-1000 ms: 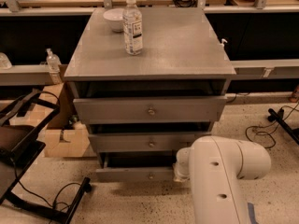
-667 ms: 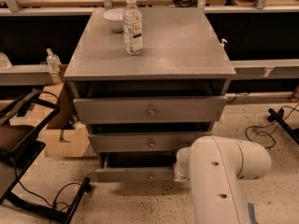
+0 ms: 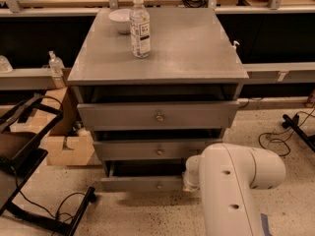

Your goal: Open bottom drawer

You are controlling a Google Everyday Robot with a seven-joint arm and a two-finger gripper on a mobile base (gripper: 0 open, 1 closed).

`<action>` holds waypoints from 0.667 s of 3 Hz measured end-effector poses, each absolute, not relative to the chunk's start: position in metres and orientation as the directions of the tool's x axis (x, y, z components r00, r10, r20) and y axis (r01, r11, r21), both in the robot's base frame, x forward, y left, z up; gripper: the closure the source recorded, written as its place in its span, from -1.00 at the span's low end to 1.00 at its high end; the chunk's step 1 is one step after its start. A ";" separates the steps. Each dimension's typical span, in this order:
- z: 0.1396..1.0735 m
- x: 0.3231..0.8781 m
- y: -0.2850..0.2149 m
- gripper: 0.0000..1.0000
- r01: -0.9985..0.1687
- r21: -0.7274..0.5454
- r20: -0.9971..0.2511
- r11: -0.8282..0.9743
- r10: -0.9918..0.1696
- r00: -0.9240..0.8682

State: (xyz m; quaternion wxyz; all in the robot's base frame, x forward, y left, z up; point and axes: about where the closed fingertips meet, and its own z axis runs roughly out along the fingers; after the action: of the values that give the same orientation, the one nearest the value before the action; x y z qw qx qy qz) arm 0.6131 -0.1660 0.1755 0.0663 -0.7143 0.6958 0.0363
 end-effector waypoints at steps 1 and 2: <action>0.176 0.613 -0.166 1.00 -0.999 -0.044 -0.144 -0.023 -0.989 0.029; 0.176 0.613 -0.166 1.00 -0.999 -0.044 -0.144 -0.023 -0.989 0.029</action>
Offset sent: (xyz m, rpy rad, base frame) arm -0.1751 0.0276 0.0438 -0.0172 0.3604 0.2536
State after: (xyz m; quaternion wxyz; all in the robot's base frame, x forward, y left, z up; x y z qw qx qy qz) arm 0.6131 -0.1660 0.1755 0.0663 -0.7143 0.6958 0.0363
